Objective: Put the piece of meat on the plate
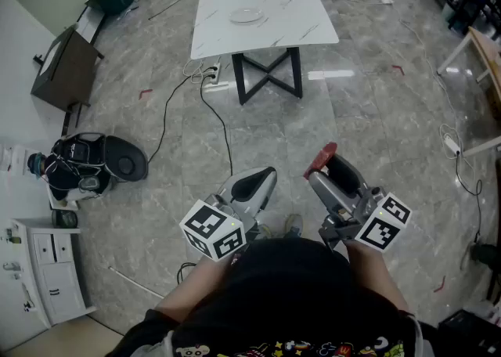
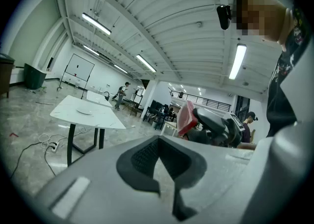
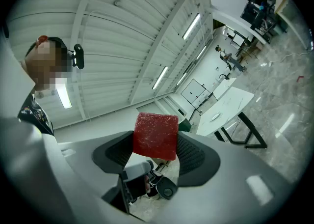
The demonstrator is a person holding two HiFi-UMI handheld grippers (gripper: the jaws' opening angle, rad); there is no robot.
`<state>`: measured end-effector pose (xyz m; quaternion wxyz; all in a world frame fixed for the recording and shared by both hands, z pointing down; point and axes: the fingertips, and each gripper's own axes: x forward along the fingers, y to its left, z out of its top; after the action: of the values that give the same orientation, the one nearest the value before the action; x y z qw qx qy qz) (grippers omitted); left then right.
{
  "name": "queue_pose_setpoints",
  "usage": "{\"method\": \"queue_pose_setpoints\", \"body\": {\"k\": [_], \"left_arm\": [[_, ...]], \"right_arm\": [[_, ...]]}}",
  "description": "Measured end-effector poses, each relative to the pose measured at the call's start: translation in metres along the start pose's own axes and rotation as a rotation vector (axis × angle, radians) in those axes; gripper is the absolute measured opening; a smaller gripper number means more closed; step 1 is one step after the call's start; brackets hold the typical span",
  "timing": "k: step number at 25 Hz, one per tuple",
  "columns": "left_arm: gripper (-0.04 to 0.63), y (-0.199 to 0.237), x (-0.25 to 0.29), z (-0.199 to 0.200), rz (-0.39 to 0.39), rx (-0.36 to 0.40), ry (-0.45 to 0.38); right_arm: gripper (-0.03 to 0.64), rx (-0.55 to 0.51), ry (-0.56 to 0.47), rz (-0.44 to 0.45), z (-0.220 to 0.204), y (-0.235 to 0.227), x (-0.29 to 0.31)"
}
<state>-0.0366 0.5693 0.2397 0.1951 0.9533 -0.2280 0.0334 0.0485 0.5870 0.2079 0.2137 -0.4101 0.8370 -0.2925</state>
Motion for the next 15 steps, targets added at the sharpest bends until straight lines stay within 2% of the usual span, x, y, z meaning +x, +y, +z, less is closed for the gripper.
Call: {"method": "queue_pose_setpoints", "body": {"k": [8,15], "left_arm": [[0.000,-0.005,0.012,-0.008,0.025,0.031,0.034],[0.000,-0.003,0.043,-0.013,0.048,0.023,0.049]], "right_arm": [[0.296,-0.033,0.057,-0.025,-0.008,-0.015,-0.006],[0.298,-0.013,0.072,-0.024,0.006,-0.045,-0.011]]}}
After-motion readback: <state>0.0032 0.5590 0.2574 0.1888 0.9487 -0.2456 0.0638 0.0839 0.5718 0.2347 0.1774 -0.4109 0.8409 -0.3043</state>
